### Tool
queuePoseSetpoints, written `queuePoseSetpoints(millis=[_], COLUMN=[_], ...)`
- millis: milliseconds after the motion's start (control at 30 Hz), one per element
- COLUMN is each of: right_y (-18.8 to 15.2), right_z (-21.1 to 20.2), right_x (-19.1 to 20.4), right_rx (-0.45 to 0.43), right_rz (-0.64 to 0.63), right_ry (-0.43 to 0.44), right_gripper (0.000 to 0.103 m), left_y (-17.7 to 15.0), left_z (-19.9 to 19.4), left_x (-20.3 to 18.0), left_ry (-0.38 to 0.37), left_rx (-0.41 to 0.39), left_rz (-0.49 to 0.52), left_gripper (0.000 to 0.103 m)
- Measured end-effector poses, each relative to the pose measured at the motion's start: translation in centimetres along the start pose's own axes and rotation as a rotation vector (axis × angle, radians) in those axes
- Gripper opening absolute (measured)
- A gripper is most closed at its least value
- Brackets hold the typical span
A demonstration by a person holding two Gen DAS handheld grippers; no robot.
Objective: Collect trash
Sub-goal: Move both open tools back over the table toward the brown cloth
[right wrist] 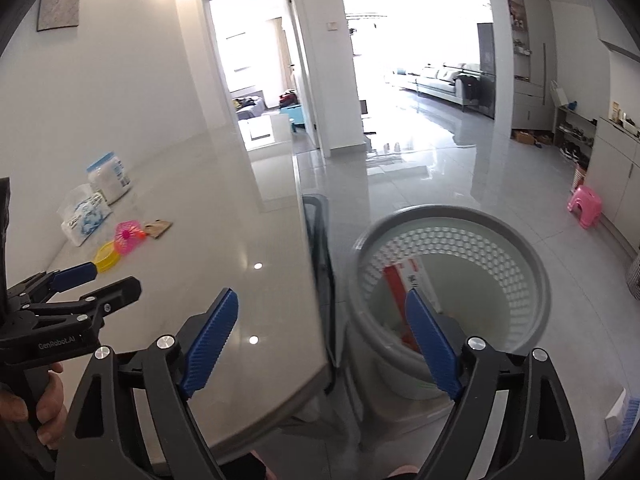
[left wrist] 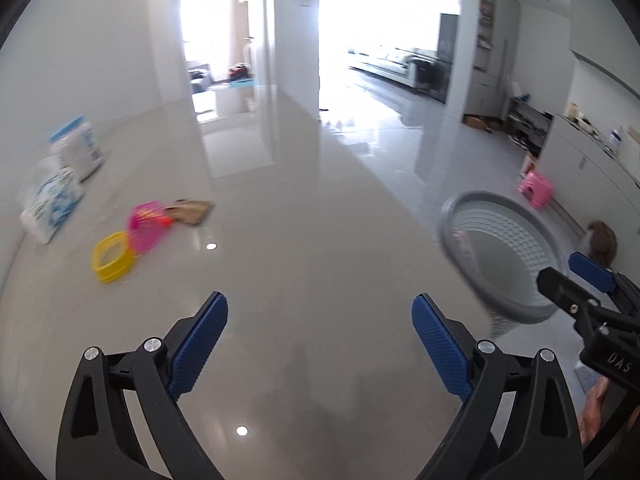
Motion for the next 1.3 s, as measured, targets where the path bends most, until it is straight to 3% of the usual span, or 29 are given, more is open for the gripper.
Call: queuePoseSetpoints(millis=[267, 567, 700, 900, 1300], right_y=[0.7, 3.5, 4.8, 6.7, 7.0], right_z=[1.3, 6.8, 11.0, 16.5, 24.4], right_x=[8.9, 19.6, 23.3, 26.5, 30.6], right_rx=[-0.025, 0.006, 0.044, 0.125, 0.200], right_rz=[-0.150, -0.339, -0.433, -0.455, -0.610], right_ry=[0.087, 0.200, 0.229, 0.287, 0.297], right_gripper=[0.082, 0.082, 0.082, 0.082, 0.082], left_y=[-2.3, -3.0, -2.6, -2.0, -1.4], left_z=[-2.5, -2.0, -1.3, 0.5, 3.1], left_x=[11.0, 20.1, 22.6, 25.9, 27.9], left_ry=[0.163, 0.241, 0.266, 0.288, 0.275], left_rx=[-0.031, -0.039, -0.040, -0.023, 0.009], left_rz=[-0.148, -0.272, -0.306, -0.364, -0.393], left_gripper=[0.094, 0.094, 0.095, 0.095, 0.095])
Point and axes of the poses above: each gripper's, at about its wrist camera, not at the fingertips, and z roughly the way its jaws point, x to its left, y to its top, the point moved 8 cm from there along z, roughly the way its jaws point, and after that the axes turned 7 degrees about -y, right-handed, at the moved point
